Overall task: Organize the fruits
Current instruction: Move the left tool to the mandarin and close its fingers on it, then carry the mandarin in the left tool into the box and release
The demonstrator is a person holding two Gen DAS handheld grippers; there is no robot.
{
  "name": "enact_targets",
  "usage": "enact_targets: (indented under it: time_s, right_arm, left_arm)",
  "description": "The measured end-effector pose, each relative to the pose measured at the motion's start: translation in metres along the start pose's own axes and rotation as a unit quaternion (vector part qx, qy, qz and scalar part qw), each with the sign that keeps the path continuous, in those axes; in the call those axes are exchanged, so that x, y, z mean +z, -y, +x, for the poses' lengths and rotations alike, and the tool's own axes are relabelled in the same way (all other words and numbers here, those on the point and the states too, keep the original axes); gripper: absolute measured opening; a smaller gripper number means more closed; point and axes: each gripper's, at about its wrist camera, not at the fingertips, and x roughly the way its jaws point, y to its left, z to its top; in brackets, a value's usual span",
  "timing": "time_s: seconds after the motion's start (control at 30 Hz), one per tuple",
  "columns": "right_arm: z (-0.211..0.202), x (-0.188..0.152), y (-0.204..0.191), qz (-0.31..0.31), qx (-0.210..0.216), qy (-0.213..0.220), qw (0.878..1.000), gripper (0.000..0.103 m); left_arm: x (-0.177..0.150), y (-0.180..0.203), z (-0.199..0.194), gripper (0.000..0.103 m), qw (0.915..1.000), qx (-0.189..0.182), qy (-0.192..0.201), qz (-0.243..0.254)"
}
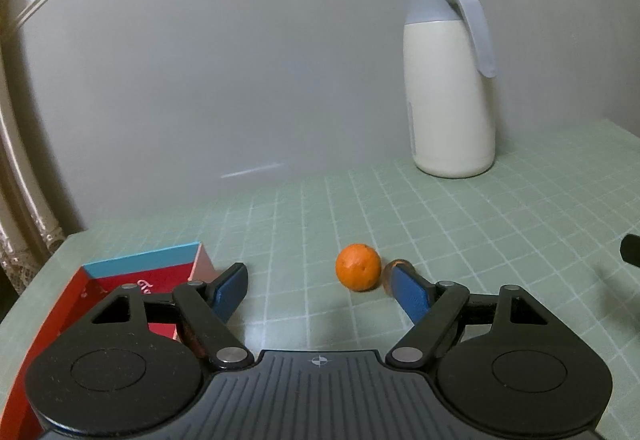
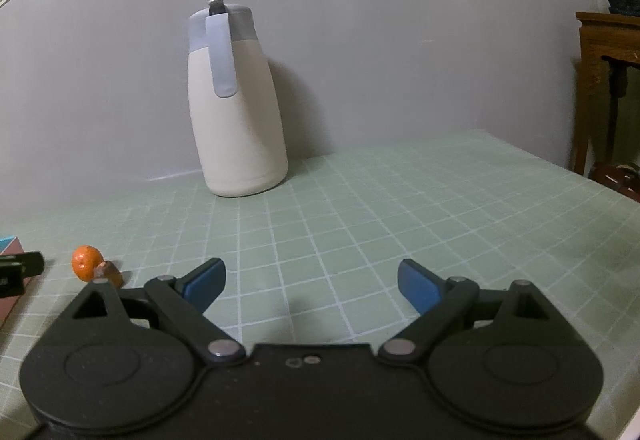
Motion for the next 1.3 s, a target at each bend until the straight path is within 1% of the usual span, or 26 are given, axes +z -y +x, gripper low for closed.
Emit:
enact_targets:
  time_s: [0.23, 0.27, 0.3, 0.33, 0.37, 0.57, 0.7, 0.8, 1.13, 1.23, 1.27, 1.3]
  right_arm:
    - [0.000, 0.002, 0.001, 0.008, 0.013, -0.001, 1.000, 0.093]
    - [0.000, 0.002, 0.001, 0.008, 0.014, -0.001, 1.000, 0.093]
    - [-0.001, 0.002, 0.001, 0.008, 0.016, -0.002, 1.000, 0.093]
    - [-0.001, 0.002, 0.001, 0.009, 0.018, -0.002, 1.000, 0.093]
    - [0.000, 0.002, 0.002, 0.009, 0.019, -0.002, 1.000, 0.093]
    - [-0.002, 0.003, 0.002, 0.010, 0.027, -0.001, 1.000, 0.093]
    - [-0.001, 0.003, 0.001, 0.009, 0.032, -0.002, 0.999, 0.093]
    - [-0.002, 0.003, 0.002, 0.011, 0.038, -0.003, 0.999, 0.093]
    - [-0.005, 0.002, 0.000, 0.009, 0.048, -0.002, 0.999, 0.093]
    - [-0.004, 0.002, 0.000, 0.011, 0.050, -0.005, 0.999, 0.093]
    - [-0.004, 0.002, 0.001, 0.012, 0.051, -0.005, 0.999, 0.093]
    - [-0.004, 0.002, 0.001, 0.013, 0.051, -0.004, 0.999, 0.093]
  left_arm:
    - [0.007, 0.004, 0.021, 0.078, 0.9997, -0.014, -0.011, -0.016]
    - [0.008, 0.005, 0.025, 0.074, 0.9996, -0.016, -0.013, -0.019]
    - [0.009, 0.005, 0.028, 0.066, 0.9995, -0.018, -0.015, -0.021]
    - [0.010, 0.006, 0.032, 0.063, 0.9993, -0.022, -0.019, -0.023]
    - [0.011, 0.007, 0.037, 0.061, 0.9991, -0.024, -0.023, -0.027]
    - [0.013, 0.007, 0.060, 0.061, 0.9977, -0.025, -0.035, -0.052]
    - [0.011, 0.008, 0.073, 0.047, 0.9964, -0.031, -0.047, -0.063]
    - [0.009, 0.007, 0.081, 0.046, 0.9955, -0.037, -0.050, -0.072]
    - [0.008, 0.008, 0.089, 0.046, 0.9931, -0.054, -0.058, -0.086]
    - [0.009, 0.009, 0.093, 0.040, 0.9921, -0.066, -0.061, -0.087]
    - [0.010, 0.011, 0.094, 0.036, 0.9918, -0.070, -0.062, -0.087]
    - [0.010, 0.013, 0.096, 0.036, 0.9919, -0.070, -0.062, -0.086]
